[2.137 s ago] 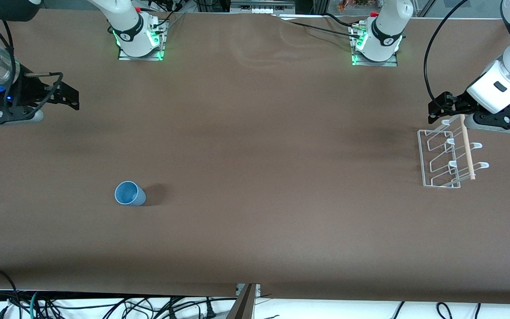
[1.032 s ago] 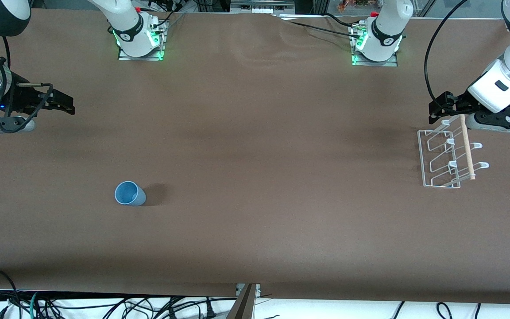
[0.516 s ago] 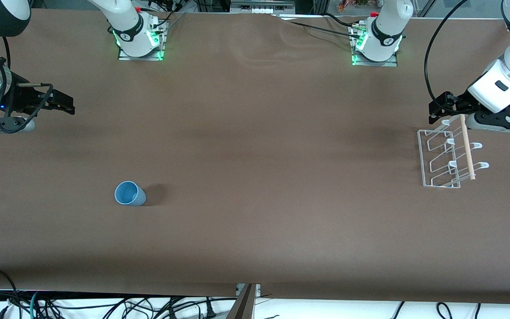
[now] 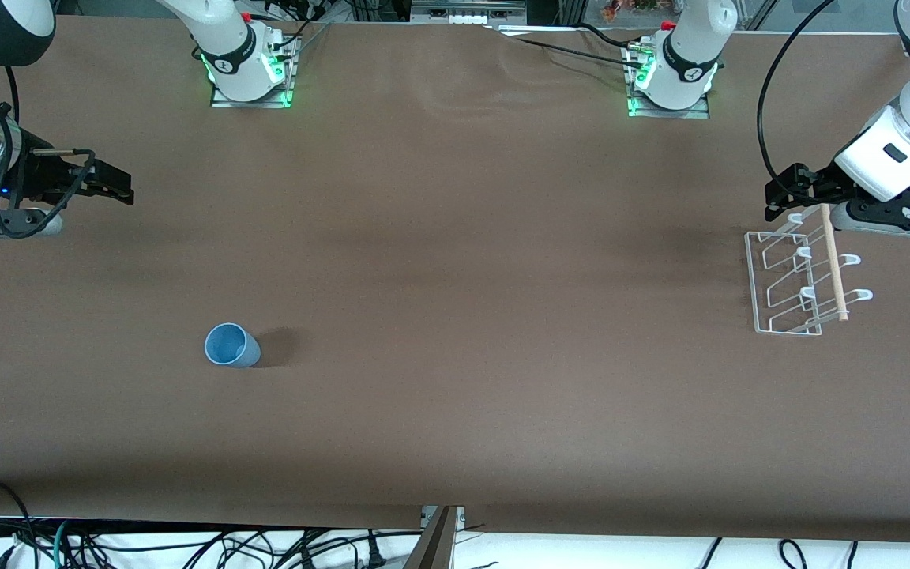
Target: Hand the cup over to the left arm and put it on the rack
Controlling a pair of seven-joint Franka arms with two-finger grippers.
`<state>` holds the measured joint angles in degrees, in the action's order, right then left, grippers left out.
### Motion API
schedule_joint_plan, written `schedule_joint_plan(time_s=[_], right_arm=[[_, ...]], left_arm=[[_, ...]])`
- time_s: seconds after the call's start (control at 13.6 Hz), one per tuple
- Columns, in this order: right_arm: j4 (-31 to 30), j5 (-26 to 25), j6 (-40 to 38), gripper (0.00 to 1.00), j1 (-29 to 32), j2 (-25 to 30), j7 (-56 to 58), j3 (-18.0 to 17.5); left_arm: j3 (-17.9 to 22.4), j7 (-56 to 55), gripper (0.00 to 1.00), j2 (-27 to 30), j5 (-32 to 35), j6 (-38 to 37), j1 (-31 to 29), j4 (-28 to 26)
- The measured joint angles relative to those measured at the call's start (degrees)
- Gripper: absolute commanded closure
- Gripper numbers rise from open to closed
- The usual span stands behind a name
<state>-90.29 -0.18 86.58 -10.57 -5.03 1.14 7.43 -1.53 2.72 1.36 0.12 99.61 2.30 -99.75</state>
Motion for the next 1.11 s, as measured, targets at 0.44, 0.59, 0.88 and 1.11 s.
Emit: schedule_joint_plan(time_s=[0.44, 0.59, 0.88, 1.11], right_arm=[[0.0, 0.0, 0.2, 0.01, 0.0, -1.0, 0.1, 0.0], [0.0, 0.0, 2.6, 0.01, 0.5, -3.0, 1.5, 0.0], [-0.1, 0.0, 15.4, 0.01, 2.1, -11.1, 3.5, 0.1], [-0.2, 0.1, 26.5, 0.01, 2.0, -19.1, 3.5, -0.2]], left_arm=[[0.0, 0.0, 0.00, 0.0, 0.0, 0.0, 0.0, 0.0], [0.0, 0.0, 0.00, 0.0, 0.0, 0.0, 0.0, 0.0], [0.0, 0.0, 0.00, 0.0, 0.0, 0.0, 0.0, 0.1], [0.0, 0.0, 0.00, 0.0, 0.0, 0.0, 0.0, 0.1]])
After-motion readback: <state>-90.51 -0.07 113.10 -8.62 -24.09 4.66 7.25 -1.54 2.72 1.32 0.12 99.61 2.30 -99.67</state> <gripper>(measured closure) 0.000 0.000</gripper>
